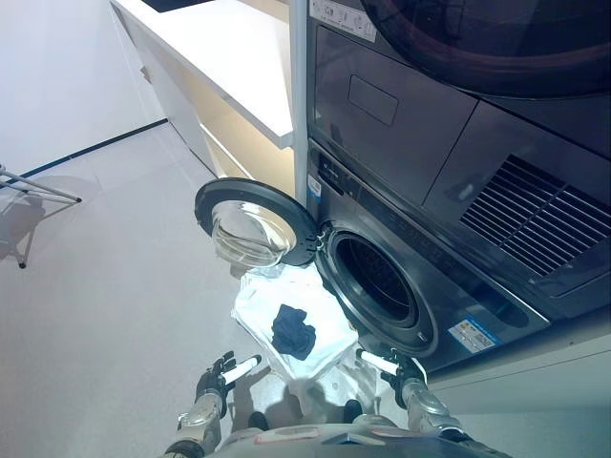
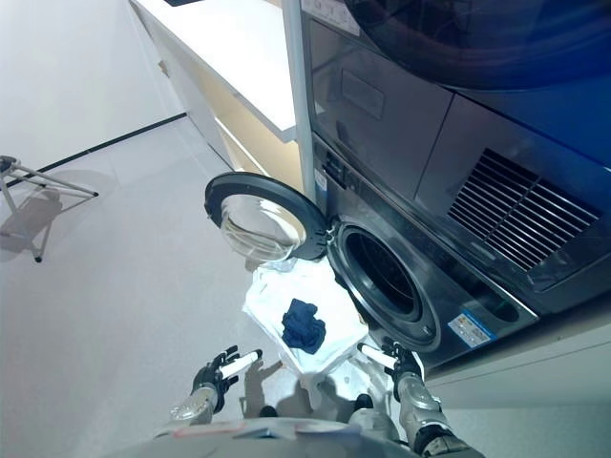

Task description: Put the clothes in the basket into the washing machine.

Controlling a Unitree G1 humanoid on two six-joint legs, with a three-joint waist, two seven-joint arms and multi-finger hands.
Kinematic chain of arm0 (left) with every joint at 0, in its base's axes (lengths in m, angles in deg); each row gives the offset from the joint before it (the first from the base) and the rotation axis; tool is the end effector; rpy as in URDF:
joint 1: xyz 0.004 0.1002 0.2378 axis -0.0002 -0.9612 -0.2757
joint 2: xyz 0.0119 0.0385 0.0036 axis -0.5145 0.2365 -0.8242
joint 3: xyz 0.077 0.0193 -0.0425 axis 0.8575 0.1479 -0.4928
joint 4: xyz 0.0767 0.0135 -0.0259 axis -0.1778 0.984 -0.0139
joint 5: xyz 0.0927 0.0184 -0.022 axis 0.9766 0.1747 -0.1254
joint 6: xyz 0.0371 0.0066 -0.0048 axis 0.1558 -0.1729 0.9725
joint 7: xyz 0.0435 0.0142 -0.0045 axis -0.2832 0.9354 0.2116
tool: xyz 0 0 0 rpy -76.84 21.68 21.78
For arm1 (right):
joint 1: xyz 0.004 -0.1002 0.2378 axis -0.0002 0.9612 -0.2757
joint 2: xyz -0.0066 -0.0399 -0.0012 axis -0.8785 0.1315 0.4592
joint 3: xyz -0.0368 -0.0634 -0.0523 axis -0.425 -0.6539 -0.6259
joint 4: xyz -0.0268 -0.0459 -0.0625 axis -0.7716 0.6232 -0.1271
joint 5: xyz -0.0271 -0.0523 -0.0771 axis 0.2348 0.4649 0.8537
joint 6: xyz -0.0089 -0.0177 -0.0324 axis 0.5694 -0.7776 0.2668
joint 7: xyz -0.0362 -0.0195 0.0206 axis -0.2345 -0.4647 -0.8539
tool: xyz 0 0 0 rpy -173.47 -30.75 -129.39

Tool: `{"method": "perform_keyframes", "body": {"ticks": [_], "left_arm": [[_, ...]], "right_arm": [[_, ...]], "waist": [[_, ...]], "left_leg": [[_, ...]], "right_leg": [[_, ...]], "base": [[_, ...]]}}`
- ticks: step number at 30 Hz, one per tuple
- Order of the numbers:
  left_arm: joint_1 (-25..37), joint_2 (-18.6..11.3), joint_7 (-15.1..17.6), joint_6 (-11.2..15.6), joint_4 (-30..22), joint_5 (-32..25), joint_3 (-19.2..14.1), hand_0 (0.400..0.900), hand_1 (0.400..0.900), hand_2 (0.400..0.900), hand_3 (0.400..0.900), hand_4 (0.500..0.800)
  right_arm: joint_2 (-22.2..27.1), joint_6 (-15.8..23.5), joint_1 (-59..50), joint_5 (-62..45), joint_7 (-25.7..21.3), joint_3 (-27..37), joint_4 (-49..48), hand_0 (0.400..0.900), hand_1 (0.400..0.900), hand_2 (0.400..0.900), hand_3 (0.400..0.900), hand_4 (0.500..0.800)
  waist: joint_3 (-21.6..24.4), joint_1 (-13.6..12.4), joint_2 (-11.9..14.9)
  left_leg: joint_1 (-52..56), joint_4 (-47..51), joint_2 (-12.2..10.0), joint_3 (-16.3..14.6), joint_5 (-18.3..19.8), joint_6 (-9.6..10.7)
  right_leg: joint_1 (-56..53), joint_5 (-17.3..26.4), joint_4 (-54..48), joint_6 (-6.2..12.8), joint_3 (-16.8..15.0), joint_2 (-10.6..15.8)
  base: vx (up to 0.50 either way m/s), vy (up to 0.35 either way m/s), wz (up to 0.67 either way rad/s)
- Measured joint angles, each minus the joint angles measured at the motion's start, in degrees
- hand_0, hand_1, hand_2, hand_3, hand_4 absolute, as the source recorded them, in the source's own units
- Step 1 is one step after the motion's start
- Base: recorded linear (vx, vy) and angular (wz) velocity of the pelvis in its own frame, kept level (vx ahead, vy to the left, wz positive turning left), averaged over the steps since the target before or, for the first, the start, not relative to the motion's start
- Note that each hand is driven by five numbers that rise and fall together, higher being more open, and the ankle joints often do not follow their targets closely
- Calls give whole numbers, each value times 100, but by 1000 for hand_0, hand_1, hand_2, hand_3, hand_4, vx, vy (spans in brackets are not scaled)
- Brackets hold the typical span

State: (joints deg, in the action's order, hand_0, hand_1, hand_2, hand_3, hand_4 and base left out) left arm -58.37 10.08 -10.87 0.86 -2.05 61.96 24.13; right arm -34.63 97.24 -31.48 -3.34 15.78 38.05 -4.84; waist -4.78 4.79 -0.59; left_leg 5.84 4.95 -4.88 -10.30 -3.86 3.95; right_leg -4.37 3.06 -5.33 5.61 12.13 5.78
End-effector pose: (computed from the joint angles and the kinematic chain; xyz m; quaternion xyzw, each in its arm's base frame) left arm 0.0953 0.1804 -0.0972 -0.0195 0.4679 0.1166 0.8759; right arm 0.1096 -0.1889 -0.0919 0.0308 0.4567 -0.1141 0.8818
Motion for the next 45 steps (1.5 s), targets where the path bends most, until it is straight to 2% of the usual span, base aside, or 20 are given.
{"method": "perform_keyframes", "body": {"ticks": [22, 24, 27, 31, 34, 35, 37, 41, 45], "left_arm": [[31, 8, 5, 3, -12, -29, 25, 900, 900, 900, 900, 800], [31, 9, 28, 6, -135, -62, 23, 900, 900, 900, 900, 800], [33, 5, 143, 76, -984, -296, 27, 900, 900, 900, 900, 800], [257, -33, 219, 270, -2001, -546, 186, 900, 900, 900, 900, 800], [545, -124, 373, 370, -2665, -672, 371, 900, 900, 900, 900, 800], [682, -136, 397, 472, -2795, -678, 378, 900, 900, 900, 900, 800], [888, -212, 503, 510, -2977, -684, 483, 900, 900, 900, 900, 800], [1180, -493, 822, 575, -3835, -673, 640, 900, 900, 900, 900, 800], [1788, -715, 1139, 717, -4330, -664, 692, 900, 900, 900, 900, 800]], "right_arm": [[34, 0, -7, 103, -19, 0, 0, 900, 900, 900, 900, 800], [56, -6, -25, 151, -45, -12, -101, 900, 900, 900, 900, 800], [239, -30, -143, 396, -87, -269, -767, 900, 900, 900, 900, 800], [771, -29, -812, 1255, -273, -999, -1576, 900, 900, 900, 900, 800], [1013, -23, -1859, 1942, -461, -1273, -1595, 900, 900, 900, 900, 800], [1040, -10, -2201, 2114, -532, -1251, -1581, 900, 900, 900, 900, 800], [1095, -94, -2789, 2417, -701, -1382, -1552, 900, 900, 900, 900, 800], [1252, -122, -3950, 3173, -958, -1730, -1539, 900, 900, 900, 900, 800], [1661, -146, -5018, 3949, -1151, -2173, -1465, 900, 900, 900, 900, 800]], "waist": [[-4, -7, 0], [-5, -35, -5], [-246, -97, 10], [-764, -245, 31], [-1244, -424, 47], [-1436, -501, 46], [-1678, -606, 100], [-2155, -844, 134], [-2523, -1034, 188]], "left_leg": [[-59, -1, -1, 66, -12, 5], [-158, -1, -2, 79, -19, 2], [-484, -32, 7, 160, -146, -14], [-1274, -438, -21, 363, -195, -21], [-2081, -807, -75, 536, -261, -29], [-2299, -873, -71, 579, -316, -39], [-2714, -954, -84, 684, -388, -25], [-3828, -1479, 12, 944, -431, -14], [-4941, -2000, 125, 1191, -458, 36]], "right_leg": [[25, -5, 1, 7, 76, -2], [121, -7, 1, 9, 82, -1], [385, 90, 27, -51, 128, 2], [1039, 156, 315, -94, 270, -7], [1807, 95, 798, -142, 362, 57], [2033, 53, 963, -184, 412, 76], [2549, -66, 1374, -266, 451, 136], [3806, -510, 2635, -381, 601, 445], [4924, -823, 3557, -538, 728, 719]], "base": [[-5, 3, 1], [-98, 9, 8], [-177, -12, 17], [-271, -38, 24], [-209, -39, 31], [-210, -29, 31], [-217, -30, 29], [-205, -36, 34], [-144, -2, 16]]}}
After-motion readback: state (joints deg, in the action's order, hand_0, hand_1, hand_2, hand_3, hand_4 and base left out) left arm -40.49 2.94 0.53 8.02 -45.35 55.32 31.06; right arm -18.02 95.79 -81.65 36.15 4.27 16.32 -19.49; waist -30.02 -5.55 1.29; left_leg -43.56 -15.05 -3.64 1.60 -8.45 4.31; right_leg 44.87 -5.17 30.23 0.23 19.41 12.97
